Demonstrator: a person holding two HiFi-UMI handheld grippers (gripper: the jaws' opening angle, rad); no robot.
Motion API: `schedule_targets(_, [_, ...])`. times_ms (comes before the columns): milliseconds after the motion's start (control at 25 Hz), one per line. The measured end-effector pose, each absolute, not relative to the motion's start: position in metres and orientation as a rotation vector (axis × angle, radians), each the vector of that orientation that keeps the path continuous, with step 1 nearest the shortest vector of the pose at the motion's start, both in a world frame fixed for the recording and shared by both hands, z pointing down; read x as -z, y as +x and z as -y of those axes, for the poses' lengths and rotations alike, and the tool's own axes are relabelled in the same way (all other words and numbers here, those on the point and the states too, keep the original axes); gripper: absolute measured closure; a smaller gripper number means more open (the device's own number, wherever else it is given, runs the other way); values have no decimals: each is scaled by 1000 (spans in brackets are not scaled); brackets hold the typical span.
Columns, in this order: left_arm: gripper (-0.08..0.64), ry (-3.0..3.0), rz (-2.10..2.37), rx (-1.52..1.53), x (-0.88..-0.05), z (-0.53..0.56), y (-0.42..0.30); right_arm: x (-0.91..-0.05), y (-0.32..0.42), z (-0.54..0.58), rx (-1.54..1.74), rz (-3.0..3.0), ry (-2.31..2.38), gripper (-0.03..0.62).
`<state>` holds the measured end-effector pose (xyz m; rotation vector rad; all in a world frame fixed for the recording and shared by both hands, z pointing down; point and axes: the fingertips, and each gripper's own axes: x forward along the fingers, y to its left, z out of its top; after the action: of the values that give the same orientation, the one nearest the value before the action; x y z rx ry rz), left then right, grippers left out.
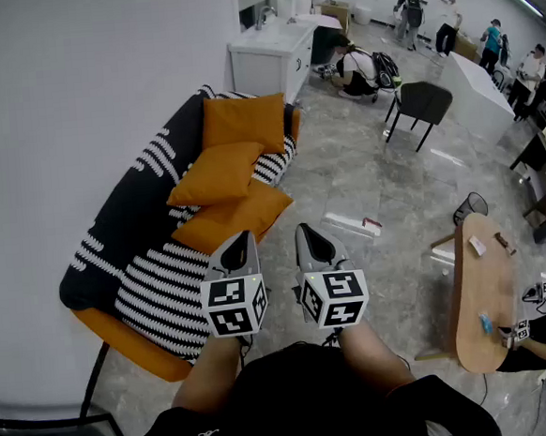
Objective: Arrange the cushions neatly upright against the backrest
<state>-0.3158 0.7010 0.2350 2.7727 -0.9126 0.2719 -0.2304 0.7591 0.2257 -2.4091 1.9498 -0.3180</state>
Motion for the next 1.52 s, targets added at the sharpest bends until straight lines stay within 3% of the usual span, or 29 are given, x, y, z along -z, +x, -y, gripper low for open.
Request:
schedule_targets(1080, [552,2734,928,-285,-262,-659,-378,-251,-302,-698,392,-2064,-2333,583])
schedule_targets(1520, [552,2696,996,-331,-287,-588,-350,-274,-258,-620,439,-2106,-2283,583])
